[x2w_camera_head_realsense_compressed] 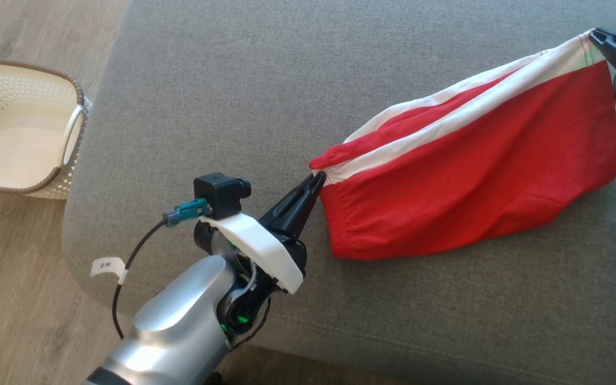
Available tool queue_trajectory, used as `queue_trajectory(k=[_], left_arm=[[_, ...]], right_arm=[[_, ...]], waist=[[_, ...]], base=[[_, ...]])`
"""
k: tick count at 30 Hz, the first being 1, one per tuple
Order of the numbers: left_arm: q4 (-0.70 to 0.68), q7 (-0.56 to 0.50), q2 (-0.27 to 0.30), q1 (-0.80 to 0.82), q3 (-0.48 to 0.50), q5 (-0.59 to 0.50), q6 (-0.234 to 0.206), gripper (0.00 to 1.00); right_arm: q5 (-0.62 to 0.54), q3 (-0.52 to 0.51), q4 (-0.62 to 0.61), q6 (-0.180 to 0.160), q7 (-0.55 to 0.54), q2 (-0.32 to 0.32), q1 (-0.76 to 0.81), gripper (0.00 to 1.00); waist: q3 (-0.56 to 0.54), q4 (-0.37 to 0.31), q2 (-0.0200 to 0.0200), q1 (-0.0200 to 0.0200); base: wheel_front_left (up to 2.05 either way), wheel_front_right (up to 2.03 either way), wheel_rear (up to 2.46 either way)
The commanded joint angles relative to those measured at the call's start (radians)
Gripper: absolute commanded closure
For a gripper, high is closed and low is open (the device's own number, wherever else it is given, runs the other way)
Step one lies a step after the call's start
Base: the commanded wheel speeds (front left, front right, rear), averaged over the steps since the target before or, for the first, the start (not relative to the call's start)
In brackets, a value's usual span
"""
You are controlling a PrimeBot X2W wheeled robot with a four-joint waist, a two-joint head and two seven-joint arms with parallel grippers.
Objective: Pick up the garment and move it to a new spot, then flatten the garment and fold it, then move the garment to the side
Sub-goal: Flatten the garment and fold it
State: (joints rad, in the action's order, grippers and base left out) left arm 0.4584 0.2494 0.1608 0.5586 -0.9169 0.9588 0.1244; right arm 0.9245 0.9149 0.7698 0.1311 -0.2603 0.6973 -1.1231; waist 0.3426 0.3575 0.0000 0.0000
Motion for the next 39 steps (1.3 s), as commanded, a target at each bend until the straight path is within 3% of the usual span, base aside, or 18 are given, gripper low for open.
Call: queue_trajectory(k=[1,3,5,7,8,10,16,20,25,28,32,39], left_arm=[[-0.014,0.012,0.009,0.031,0.049,-0.010,0.006,1.00],[-0.001,0.012,0.004,0.032,0.063,-0.015,0.006,1.00],[0.011,0.012,-0.004,0.034,0.078,-0.022,0.006,1.00],[0.024,0.012,-0.013,0.033,0.091,-0.025,0.006,1.00],[0.031,0.012,-0.017,0.032,0.093,-0.025,0.006,0.95],[0.056,0.012,-0.025,0.029,0.113,-0.024,0.006,0.00],[0.117,0.012,-0.048,0.021,0.206,-0.073,0.006,0.00],[0.113,0.012,-0.057,-0.006,0.302,-0.148,-0.019,0.00],[0.017,0.012,-0.085,-0.083,0.522,-0.155,-0.045,0.00],[-0.067,0.012,-0.094,-0.126,0.614,-0.236,-0.065,0.00],[-0.148,0.012,-0.103,-0.180,0.699,-0.291,-0.083,0.00],[-0.306,0.012,-0.110,-0.339,0.837,-0.369,-0.094,0.00]], right_arm=[[0.007,0.006,-0.003,0.000,0.012,0.004,-0.019,1.00],[0.013,0.010,0.012,0.000,0.022,-0.002,-0.029,1.00],[0.015,0.009,0.035,0.000,0.042,-0.008,-0.037,0.00],[0.023,0.008,0.060,0.000,0.054,-0.019,-0.042,0.00],[0.036,0.005,0.072,0.000,0.054,-0.027,-0.039,0.00],[0.042,0.013,0.092,0.000,0.050,-0.034,-0.036,0.00],[0.035,0.022,0.143,0.000,0.121,-0.039,-0.026,0.00],[0.032,0.008,0.165,0.000,0.241,-0.048,0.012,0.00],[0.022,-0.030,0.171,0.000,0.429,-0.103,0.059,0.00],[-0.019,-0.058,0.173,0.000,0.503,-0.126,0.083,0.00],[-0.052,-0.151,0.149,0.000,0.520,-0.157,0.108,0.00],[-0.311,-0.517,-0.116,0.000,0.522,-0.249,0.352,0.00]], waist=[[0.001,0.001,0.0000,0.0000],[0.003,0.002,0.0000,0.0000],[0.003,0.003,0.0000,0.0000],[0.003,0.004,0.0000,0.0000],[0.001,0.004,0.0000,0.0000],[-0.006,0.002,0.0000,0.0000],[-0.044,-0.014,0.0000,0.0000],[-0.097,-0.033,0.0000,0.0000],[-0.168,-0.083,0.0000,0.0000],[-0.212,-0.111,0.0000,0.0000],[-0.254,-0.144,0.0000,0.0000],[-0.335,-0.217,0.0000,0.0000]], base=[[0.00,0.00,0.00],[0.00,0.00,0.00],[0.00,0.00,0.00],[0.00,0.00,0.00],[0.00,0.00,0.00],[0.00,0.00,0.00],[0.00,0.00,0.00],[0.00,0.00,0.00],[0.00,0.00,0.00],[0.00,0.00,0.00],[0.00,0.00,0.00],[0.00,0.00,0.00]])
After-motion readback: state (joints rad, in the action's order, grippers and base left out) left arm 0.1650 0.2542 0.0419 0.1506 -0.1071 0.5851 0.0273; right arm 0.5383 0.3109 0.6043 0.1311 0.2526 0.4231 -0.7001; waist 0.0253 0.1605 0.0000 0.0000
